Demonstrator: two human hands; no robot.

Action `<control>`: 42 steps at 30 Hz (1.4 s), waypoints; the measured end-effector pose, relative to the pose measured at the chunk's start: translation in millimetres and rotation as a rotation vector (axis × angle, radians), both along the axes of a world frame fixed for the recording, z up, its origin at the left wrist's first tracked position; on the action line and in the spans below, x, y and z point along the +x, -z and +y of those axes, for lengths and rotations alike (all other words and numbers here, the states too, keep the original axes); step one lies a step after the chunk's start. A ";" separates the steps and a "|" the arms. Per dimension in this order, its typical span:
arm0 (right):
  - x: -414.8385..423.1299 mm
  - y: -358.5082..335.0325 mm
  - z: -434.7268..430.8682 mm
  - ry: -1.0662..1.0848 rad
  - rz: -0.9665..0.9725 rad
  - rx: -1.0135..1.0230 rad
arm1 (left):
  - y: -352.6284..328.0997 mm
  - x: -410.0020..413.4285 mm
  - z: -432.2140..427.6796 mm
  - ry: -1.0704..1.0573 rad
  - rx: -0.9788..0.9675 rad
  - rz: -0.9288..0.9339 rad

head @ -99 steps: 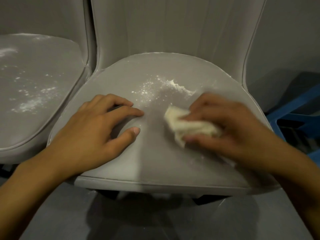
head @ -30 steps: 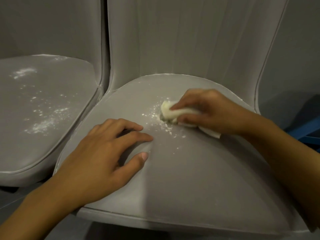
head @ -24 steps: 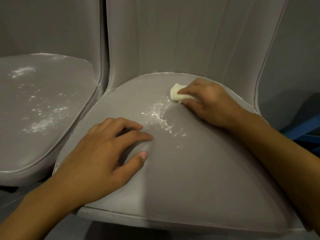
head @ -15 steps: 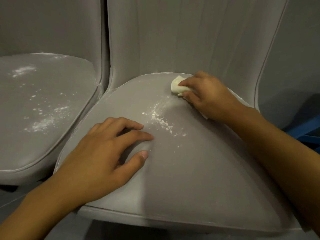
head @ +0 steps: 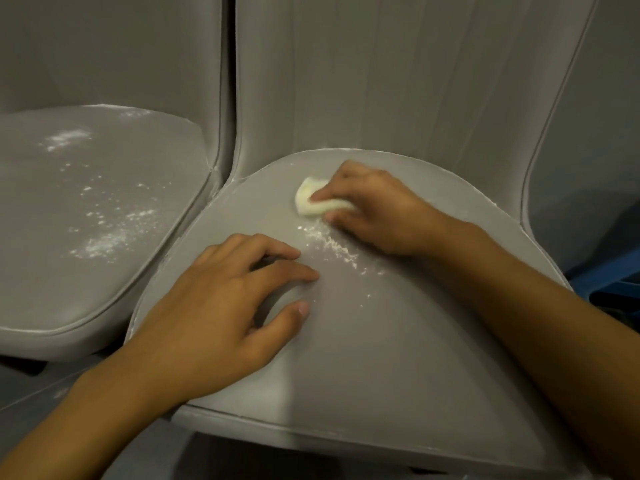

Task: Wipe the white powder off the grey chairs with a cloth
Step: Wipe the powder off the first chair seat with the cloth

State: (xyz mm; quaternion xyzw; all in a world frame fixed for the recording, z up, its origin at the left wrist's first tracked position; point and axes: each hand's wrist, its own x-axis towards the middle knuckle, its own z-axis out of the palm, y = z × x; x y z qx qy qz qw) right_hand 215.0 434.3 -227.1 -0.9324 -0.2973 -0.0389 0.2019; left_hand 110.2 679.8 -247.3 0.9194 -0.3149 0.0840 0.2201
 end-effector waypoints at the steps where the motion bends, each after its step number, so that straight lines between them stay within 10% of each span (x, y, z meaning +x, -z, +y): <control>1: -6.5 -1.3 3.6 -0.093 0.057 0.046 | -0.2 -0.2 0.2 -0.007 -0.029 -0.005; 8: 9.2 1.8 -4.3 0.213 -0.088 -0.001 | -4.4 6.2 13.1 -0.183 -0.239 -0.024; 13: -26.2 -8.5 16.2 -0.181 0.145 0.102 | 2.5 7.1 23.0 -0.260 -0.174 0.041; 22: -42.1 -30.6 0.6 0.136 0.424 0.301 | -29.1 32.9 -9.6 -0.268 -0.076 0.151; 30: -62.4 -45.5 -22.6 0.174 0.443 0.243 | -73.0 90.6 -46.4 -0.011 0.054 0.574; 42: -67.7 -31.7 -13.2 0.447 -0.258 0.615 | -59.4 64.6 -71.3 0.014 -0.924 0.933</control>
